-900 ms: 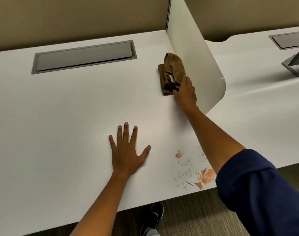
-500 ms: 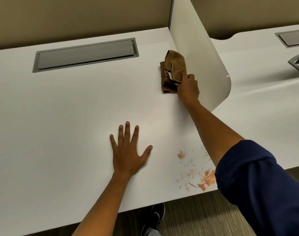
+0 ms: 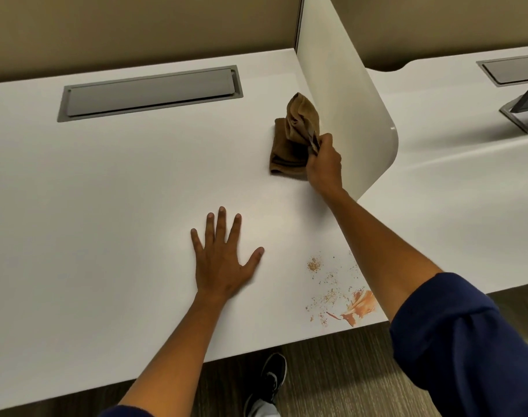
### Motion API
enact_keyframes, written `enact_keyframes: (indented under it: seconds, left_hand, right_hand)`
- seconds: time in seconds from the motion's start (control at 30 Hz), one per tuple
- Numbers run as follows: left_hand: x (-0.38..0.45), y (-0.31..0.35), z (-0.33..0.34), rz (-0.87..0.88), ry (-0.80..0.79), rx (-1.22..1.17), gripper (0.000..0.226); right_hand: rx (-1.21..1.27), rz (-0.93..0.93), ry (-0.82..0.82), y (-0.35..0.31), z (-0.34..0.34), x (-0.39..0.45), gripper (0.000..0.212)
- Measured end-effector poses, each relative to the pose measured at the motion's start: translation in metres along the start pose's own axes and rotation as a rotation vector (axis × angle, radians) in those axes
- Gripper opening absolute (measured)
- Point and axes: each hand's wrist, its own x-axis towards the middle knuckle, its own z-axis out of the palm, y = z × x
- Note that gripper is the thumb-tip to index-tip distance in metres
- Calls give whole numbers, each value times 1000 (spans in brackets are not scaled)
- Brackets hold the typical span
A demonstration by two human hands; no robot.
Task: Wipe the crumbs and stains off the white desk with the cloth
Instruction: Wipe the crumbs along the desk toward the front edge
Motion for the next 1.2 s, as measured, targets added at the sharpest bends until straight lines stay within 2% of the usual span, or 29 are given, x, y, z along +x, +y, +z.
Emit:
enact_keyframes:
  seconds: [0.13,0.33,0.47,0.63,0.87,1.1,1.2]
  left_hand:
    - [0,0,-2,-1,-14,-2,87]
    - [-3,-1,-7,16,-19,-92,90]
    - [-9,-4,-7,29,11,-201,93]
    - [-27,-1,-3,67,39,-268,90]
    - [-56,2,4,137,-21,-183,87]
    - [-73,1,8,209,-86,-83,90]
    - [-80,2,7,230,-114,-62,92]
  right_hand:
    - [266,85,-26,-4,-12,-20,25]
    - [806,275,-104,-10,-36,-53,45]
    - [1015,331,-190,-7,-56,-82,42]
    - [1215,340,-251,0,-79,-126,29]
    - [1399,357,-171,1,-124,-182,21]
    - [1451,289,34,22,-176,-226,29]
    - [1395,298,135,39,-192,-246,37]
